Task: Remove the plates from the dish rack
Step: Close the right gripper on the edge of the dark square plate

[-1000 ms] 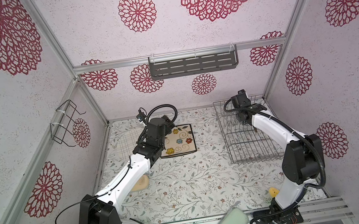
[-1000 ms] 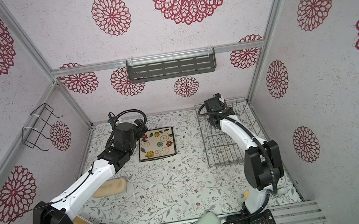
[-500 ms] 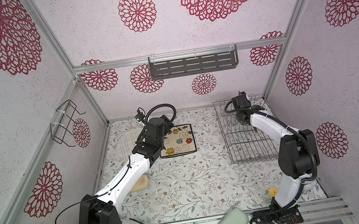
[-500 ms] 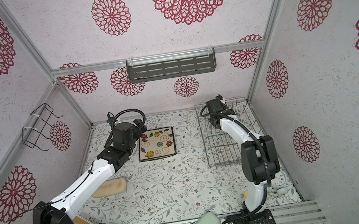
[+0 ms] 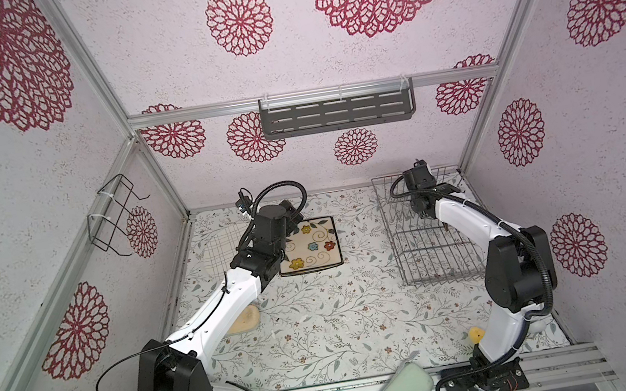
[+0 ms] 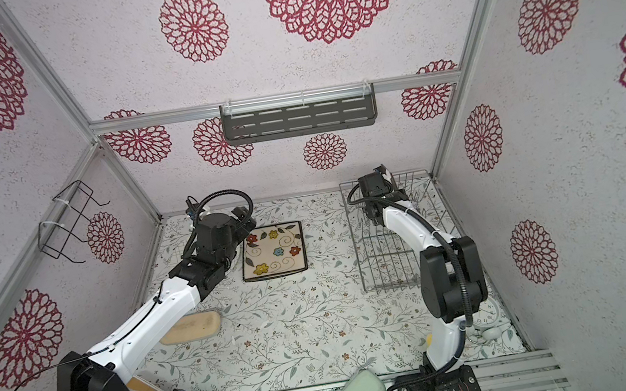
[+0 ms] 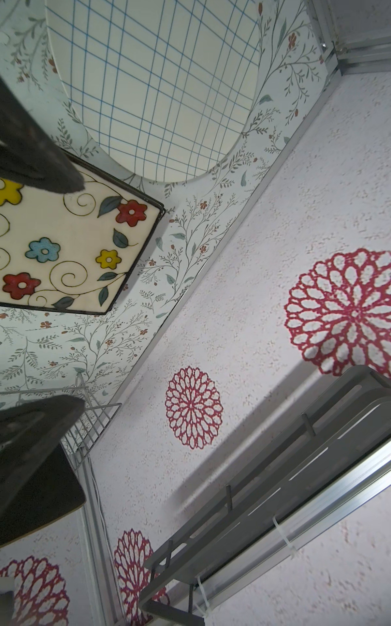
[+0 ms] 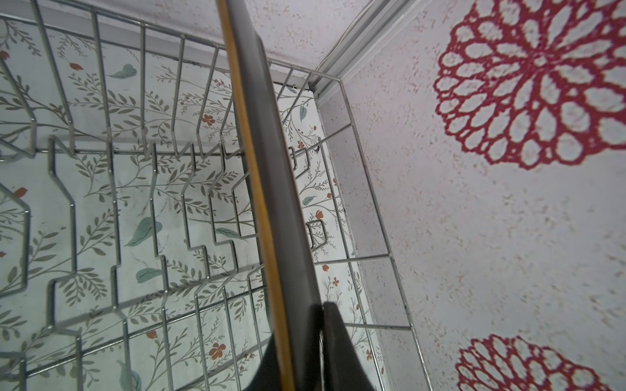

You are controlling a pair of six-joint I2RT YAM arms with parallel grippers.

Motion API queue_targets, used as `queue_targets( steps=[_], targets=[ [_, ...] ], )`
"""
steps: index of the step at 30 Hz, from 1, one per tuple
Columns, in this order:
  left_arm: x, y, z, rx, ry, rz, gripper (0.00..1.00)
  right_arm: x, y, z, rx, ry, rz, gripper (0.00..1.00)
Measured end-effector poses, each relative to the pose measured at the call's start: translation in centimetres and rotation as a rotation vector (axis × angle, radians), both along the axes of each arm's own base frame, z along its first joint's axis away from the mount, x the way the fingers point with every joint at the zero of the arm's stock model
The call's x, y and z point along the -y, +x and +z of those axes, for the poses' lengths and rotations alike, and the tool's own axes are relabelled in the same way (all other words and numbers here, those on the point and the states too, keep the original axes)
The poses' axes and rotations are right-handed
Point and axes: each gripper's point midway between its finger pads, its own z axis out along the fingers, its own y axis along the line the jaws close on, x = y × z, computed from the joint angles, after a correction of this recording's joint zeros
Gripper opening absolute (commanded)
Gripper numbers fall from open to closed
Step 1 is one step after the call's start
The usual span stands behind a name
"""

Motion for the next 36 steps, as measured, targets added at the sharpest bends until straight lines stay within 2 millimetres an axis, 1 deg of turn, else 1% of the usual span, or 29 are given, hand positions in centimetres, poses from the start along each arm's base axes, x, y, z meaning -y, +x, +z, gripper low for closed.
queue_targets(
  steps=[7,14,21,31,36],
  targets=[
    [0.03,0.0,0.0,0.0,-0.007,0.001,0.97,-0.04,-0.01,0.01,-0.003,-0.006,0.003,0.09],
    [0.06,-0.01,-0.02,-0.001,-0.01,0.0,0.97,-0.09,0.06,-0.05,0.006,-0.024,0.002,0.07],
    [0.1,-0.01,-0.02,-0.001,-0.01,-0.002,0.97,-0.15,0.11,-0.01,0.011,-0.032,0.004,0.0],
    [0.11,-0.01,-0.02,-0.001,-0.014,-0.001,0.97,-0.22,0.0,0.12,0.027,-0.037,0.016,0.0],
    [0.18,-0.04,-0.02,-0.001,-0.014,-0.002,0.97,-0.24,-0.62,0.34,0.029,-0.041,0.024,0.0]
  ],
)
